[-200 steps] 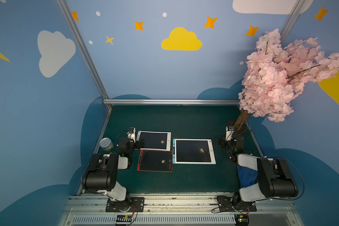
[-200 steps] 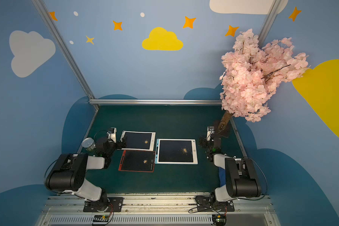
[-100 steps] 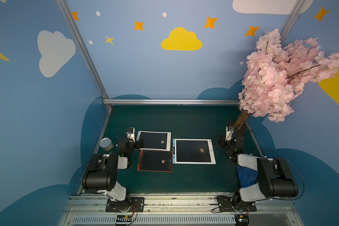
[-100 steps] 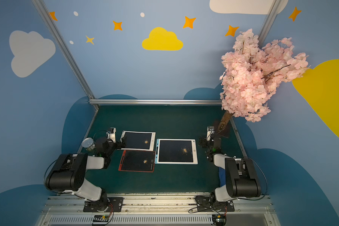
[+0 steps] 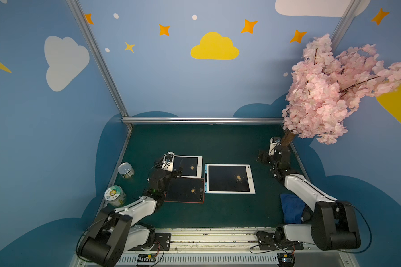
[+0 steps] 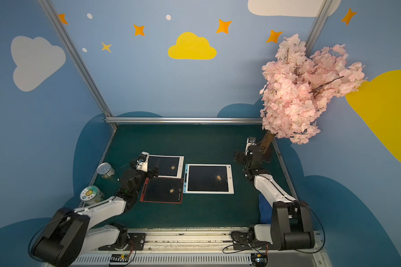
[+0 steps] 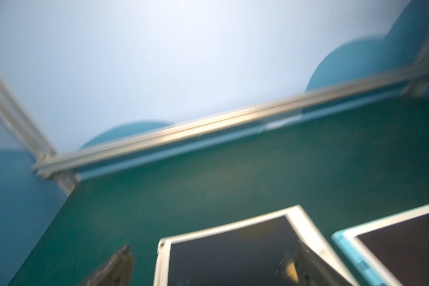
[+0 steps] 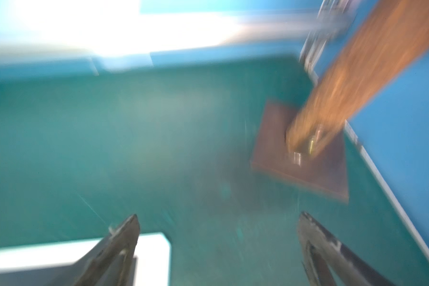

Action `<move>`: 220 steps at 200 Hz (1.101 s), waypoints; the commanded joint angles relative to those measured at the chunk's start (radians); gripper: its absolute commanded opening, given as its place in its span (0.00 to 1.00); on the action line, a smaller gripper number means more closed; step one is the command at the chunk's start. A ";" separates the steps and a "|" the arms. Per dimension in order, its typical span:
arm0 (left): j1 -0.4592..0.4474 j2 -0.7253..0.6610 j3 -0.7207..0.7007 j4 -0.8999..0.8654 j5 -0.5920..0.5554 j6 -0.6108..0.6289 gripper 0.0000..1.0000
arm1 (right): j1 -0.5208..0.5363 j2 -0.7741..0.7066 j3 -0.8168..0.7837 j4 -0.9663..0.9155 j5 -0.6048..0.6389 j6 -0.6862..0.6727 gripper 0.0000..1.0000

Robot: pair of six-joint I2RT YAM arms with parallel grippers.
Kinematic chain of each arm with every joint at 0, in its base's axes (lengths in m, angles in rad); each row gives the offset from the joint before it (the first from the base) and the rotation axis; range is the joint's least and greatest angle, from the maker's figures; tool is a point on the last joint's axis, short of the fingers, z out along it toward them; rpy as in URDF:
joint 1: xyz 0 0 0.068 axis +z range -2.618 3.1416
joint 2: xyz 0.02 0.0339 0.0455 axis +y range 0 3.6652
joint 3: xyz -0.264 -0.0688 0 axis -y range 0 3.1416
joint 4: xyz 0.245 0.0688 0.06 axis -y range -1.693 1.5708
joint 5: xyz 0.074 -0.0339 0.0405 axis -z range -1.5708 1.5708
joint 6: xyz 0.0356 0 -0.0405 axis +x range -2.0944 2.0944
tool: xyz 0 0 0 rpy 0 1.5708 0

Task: Wipe the drawing tablet
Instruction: Pick up the cleaning item at the center of the board.

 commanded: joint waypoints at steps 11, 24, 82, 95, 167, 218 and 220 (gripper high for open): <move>-0.014 -0.155 0.062 -0.264 0.147 -0.360 1.00 | -0.021 0.025 0.235 -0.576 -0.203 0.172 0.99; -0.028 -0.154 0.040 -0.260 0.164 -0.466 1.00 | -0.045 0.052 0.238 -0.687 -0.244 0.258 0.99; -0.076 -0.037 0.053 -0.212 0.203 -0.488 1.00 | -0.358 0.028 0.101 -0.987 -0.503 0.344 0.99; -0.076 -0.026 0.059 -0.215 0.229 -0.487 1.00 | -0.402 -0.005 0.084 -1.036 -0.437 0.369 0.99; -0.076 0.024 0.076 -0.204 0.284 -0.508 1.00 | -0.676 -0.020 -0.073 -1.019 -0.295 0.538 0.99; -0.076 0.049 0.117 -0.282 0.250 -0.521 1.00 | -0.715 0.137 -0.098 -0.938 -0.361 0.475 0.95; -0.076 0.048 0.118 -0.286 0.250 -0.522 1.00 | -0.715 0.141 -0.100 -0.933 -0.363 0.475 0.94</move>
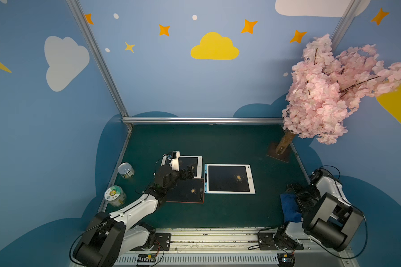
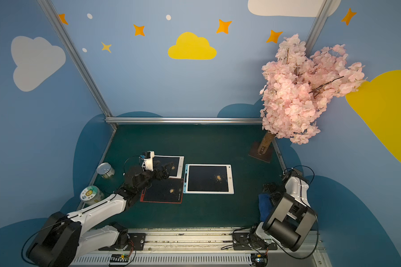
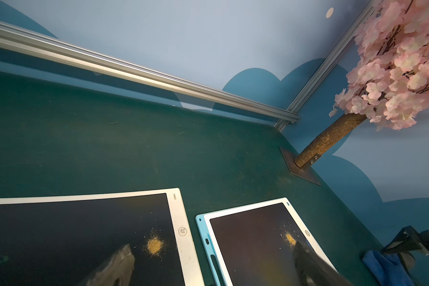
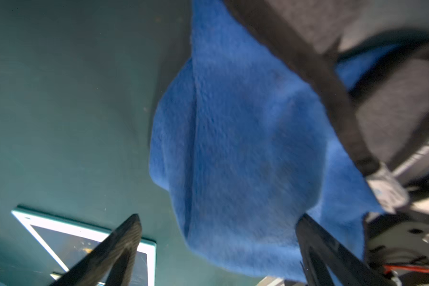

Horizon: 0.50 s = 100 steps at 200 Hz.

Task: Wipe the drawing tablet
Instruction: Pick up the cleaning item at the center of the board.

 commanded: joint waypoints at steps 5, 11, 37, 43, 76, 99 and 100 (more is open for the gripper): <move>-0.001 -0.011 0.030 -0.059 -0.006 -0.006 1.00 | -0.003 0.046 -0.020 0.065 -0.035 -0.017 0.94; -0.002 -0.014 0.036 -0.077 -0.008 0.002 1.00 | -0.001 0.052 -0.027 0.079 -0.035 -0.018 0.93; 0.000 -0.019 0.067 -0.178 -0.058 0.037 1.00 | 0.014 0.052 -0.073 0.157 -0.088 -0.048 0.74; -0.001 -0.018 0.072 -0.186 -0.059 0.043 1.00 | 0.020 0.045 -0.084 0.170 -0.097 -0.051 0.67; -0.001 -0.064 0.052 -0.192 -0.084 0.057 1.00 | 0.108 -0.050 -0.120 0.206 -0.077 -0.060 0.28; -0.001 -0.111 0.024 -0.189 -0.113 0.063 1.00 | 0.203 -0.127 -0.119 0.226 -0.086 -0.066 0.13; -0.001 -0.112 0.024 -0.188 -0.113 0.063 1.00 | 0.212 -0.133 -0.119 0.230 -0.092 -0.069 0.12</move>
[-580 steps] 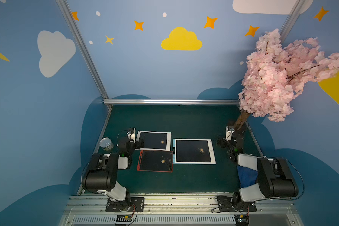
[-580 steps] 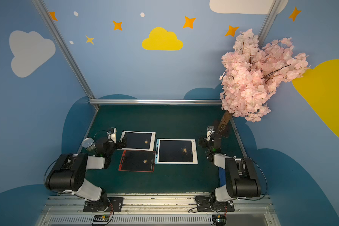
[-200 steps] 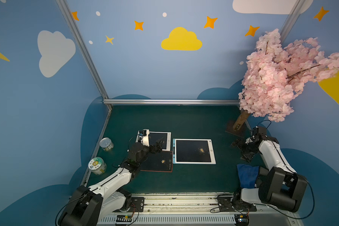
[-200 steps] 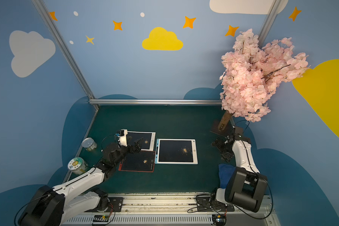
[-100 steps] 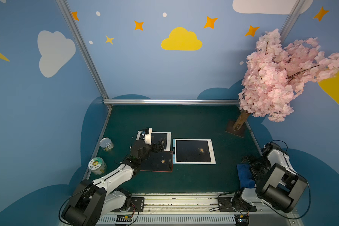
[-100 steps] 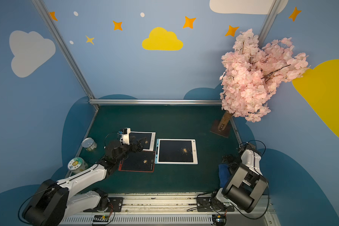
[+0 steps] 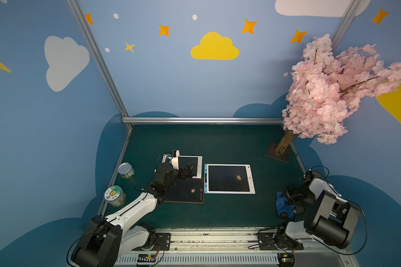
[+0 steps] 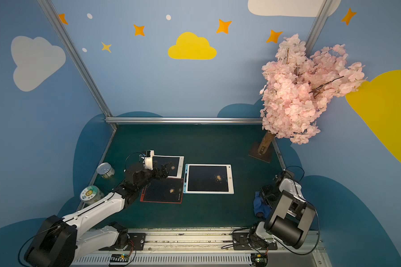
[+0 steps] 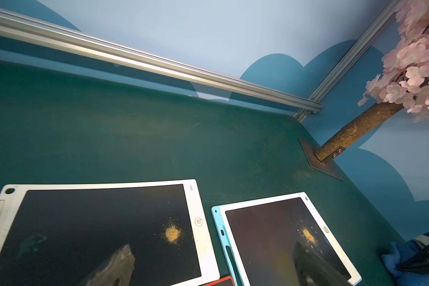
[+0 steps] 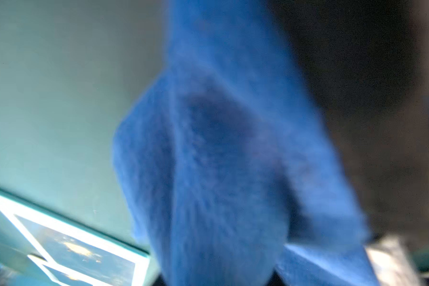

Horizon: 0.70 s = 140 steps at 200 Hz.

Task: Wipe the drawing tablet
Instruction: Pick up the cleaning item at the center of the board, then place the cleaning item at the center of the board.

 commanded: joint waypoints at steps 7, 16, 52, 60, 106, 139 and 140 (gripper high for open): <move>-0.001 -0.055 -0.025 -0.009 -0.038 0.030 1.00 | 0.105 -0.099 -0.002 0.071 -0.058 -0.033 0.09; -0.001 -0.059 -0.029 -0.001 -0.027 0.032 1.00 | 0.146 -0.128 -0.001 0.113 -0.117 -0.065 0.07; -0.002 -0.028 -0.022 -0.005 -0.022 0.012 1.00 | 0.311 -0.224 0.044 0.202 -0.137 -0.118 0.00; -0.001 -0.019 -0.021 -0.003 -0.020 0.007 1.00 | 0.337 -0.228 0.069 0.182 -0.098 -0.122 0.00; -0.001 -0.012 -0.031 0.020 -0.007 -0.006 1.00 | 0.410 -0.209 0.155 0.088 0.045 -0.184 0.02; -0.001 0.026 -0.013 0.025 0.051 0.005 1.00 | 0.452 -0.201 0.158 0.039 0.173 -0.202 0.63; -0.001 0.027 -0.012 0.025 0.053 0.005 1.00 | 0.453 -0.202 0.158 0.037 0.175 -0.202 0.64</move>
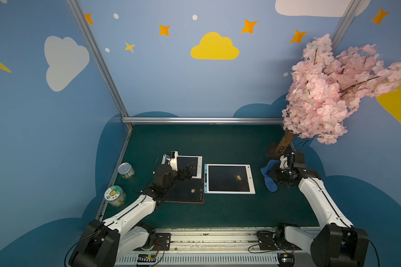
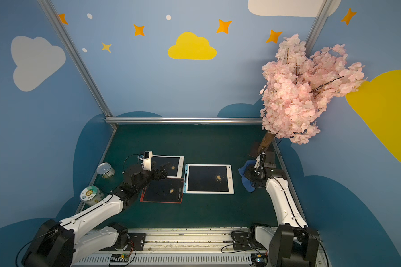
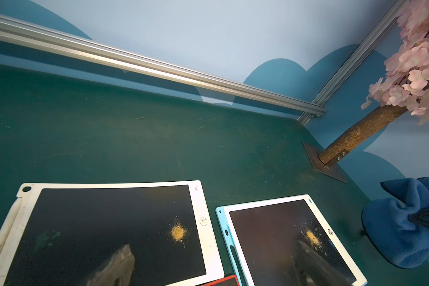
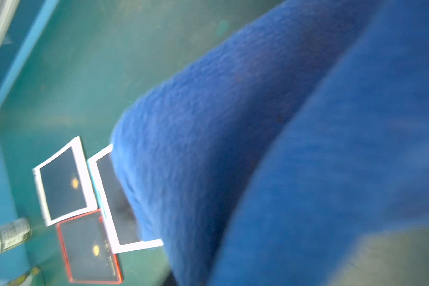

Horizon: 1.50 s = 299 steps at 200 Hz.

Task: Wipe the drawing tablet
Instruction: Place the cleaning item at the center of the board.

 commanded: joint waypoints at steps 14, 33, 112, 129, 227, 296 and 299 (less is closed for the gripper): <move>-0.001 0.043 0.017 0.017 0.070 0.002 1.00 | 0.031 -0.007 0.007 -0.080 0.150 -0.046 0.70; -0.001 0.048 0.018 0.021 0.061 -0.012 1.00 | 0.034 -0.033 0.001 -0.091 0.191 -0.053 0.82; -0.001 0.068 0.014 0.064 0.114 -0.012 1.00 | 0.051 0.041 0.027 -0.072 0.232 -0.055 0.93; -0.001 0.081 0.025 0.052 0.120 -0.011 1.00 | 0.070 0.120 0.050 -0.081 0.251 -0.057 0.93; -0.001 0.090 0.037 0.028 0.109 -0.004 1.00 | 0.176 0.457 0.143 -0.081 0.397 -0.040 0.85; 0.004 0.109 0.031 0.045 0.097 -0.055 1.00 | 0.124 0.466 0.158 -0.054 0.317 -0.069 0.02; 0.005 0.114 0.030 0.045 0.092 -0.060 1.00 | 0.119 0.459 0.156 -0.048 0.299 -0.080 0.00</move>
